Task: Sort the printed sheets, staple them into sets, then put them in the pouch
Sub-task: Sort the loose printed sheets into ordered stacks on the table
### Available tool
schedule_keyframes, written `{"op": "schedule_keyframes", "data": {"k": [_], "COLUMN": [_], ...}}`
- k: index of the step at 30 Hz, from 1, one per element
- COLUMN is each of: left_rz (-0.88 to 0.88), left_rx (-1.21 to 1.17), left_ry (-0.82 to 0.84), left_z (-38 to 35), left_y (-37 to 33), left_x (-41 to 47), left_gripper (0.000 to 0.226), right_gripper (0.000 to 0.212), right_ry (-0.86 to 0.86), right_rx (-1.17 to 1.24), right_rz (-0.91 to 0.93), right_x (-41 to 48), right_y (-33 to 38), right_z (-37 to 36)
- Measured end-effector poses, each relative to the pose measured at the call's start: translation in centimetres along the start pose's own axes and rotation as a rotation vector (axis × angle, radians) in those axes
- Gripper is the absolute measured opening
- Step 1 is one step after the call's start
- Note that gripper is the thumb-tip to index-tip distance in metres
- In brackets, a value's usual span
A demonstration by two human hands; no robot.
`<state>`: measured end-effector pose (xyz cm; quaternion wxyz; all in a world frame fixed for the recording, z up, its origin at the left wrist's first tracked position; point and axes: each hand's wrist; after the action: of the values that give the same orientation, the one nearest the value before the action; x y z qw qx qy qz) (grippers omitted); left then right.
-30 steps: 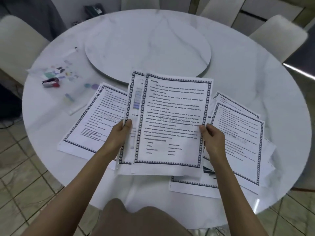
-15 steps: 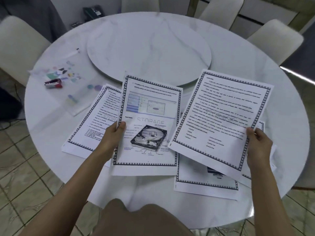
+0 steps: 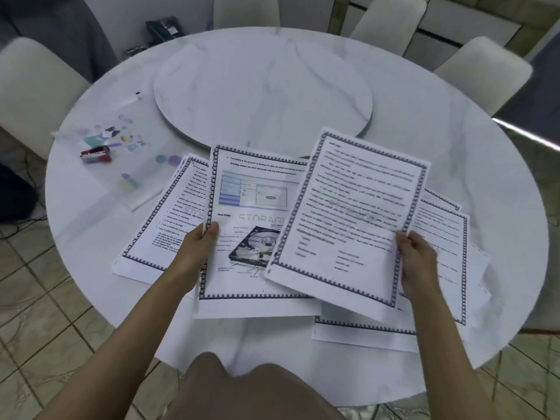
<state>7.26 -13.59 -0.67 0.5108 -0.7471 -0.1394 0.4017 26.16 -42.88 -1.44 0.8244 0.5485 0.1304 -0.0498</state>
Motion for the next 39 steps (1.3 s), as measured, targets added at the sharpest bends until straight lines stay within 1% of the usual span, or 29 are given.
{"op": "schedule_keyframes", "data": {"k": [4,8,10,14,17,20,22,26,28,30,31,32,34,36,39], "left_rz": [0.050,0.055,0.045,0.050,0.061,0.096,0.116,0.141,0.147,0.143,0.134,0.121,0.091,0.062,0.061], "left_rx": [0.018,0.045,0.055,0.047,0.045,0.060,0.090,0.127,0.135,0.157,0.169,0.180,0.213,0.259,0.294], "left_ry": [0.024,0.061,0.066,0.079,0.102,0.111,0.118,0.132,0.135,0.154,0.156,0.149,0.134,0.120,0.101], "left_z": [0.0,-0.4,-0.7,-1.1,-1.5,-2.0,-2.4,-2.9,-2.6,-2.7,-3.2,-3.7,-4.4,-4.7,-5.3], "left_y": [0.1,0.1,0.0,-0.2,-0.4,-0.5,-0.1,0.5,0.9,1.0,0.9,0.8,1.4,2.3,3.2], "left_x": [-0.2,-0.3,-0.2,0.1,-0.2,-0.6,-0.6,-0.9,-0.6,-0.6,-0.9,-1.0,-0.8,-0.5,-0.5], "left_gripper": [0.038,0.038,0.034,0.030,0.029,0.046,0.052,0.053,0.065,0.082,0.083,0.077,0.054,0.039,0.034], "right_gripper": [0.016,0.027,0.027,0.014,0.020,0.012,0.014,0.026,0.025,0.018,0.016,0.016,0.015,0.019,0.014], "right_ry": [0.158,0.217,0.223,0.215,0.200,0.205,0.225,0.261,0.260,0.277,0.293,0.306,0.316,0.299,0.222], "right_rx": [-0.035,-0.003,-0.011,-0.026,-0.032,-0.070,-0.099,-0.150,-0.160,-0.166,-0.174,-0.196,-0.236,-0.217,-0.151], "right_rz": [-0.065,-0.115,-0.124,-0.104,-0.104,-0.076,-0.041,-0.012,-0.026,-0.040,-0.033,-0.019,-0.011,-0.045,-0.068], "right_x": [-2.0,-3.2,-3.3,-3.3,-3.0,-3.1,-3.3,-4.1,-4.4,-4.7,-4.8,-4.7,-4.3,-3.5,-1.8], "right_y": [-1.3,-2.4,-2.7,-2.5,-2.4,-2.1,-2.2,-2.3,-2.3,-2.2,-2.1,-2.2,-2.4,-2.5,-2.5], "right_z": [-3.3,-4.6,-4.7,-4.4,-4.1,-4.2,-4.6,-5.5,-5.6,-5.6,-5.5,-5.3,-4.5,-3.0,0.6]}}
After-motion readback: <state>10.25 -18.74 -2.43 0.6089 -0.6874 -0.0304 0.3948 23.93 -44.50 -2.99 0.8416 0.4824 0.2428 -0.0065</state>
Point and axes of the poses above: each hand's wrist, its own x-axis towards the middle knuckle, its own z-axis out of the back of the hand, y = z × x, and after that the axes turned 15 degrees about -x, right-handed
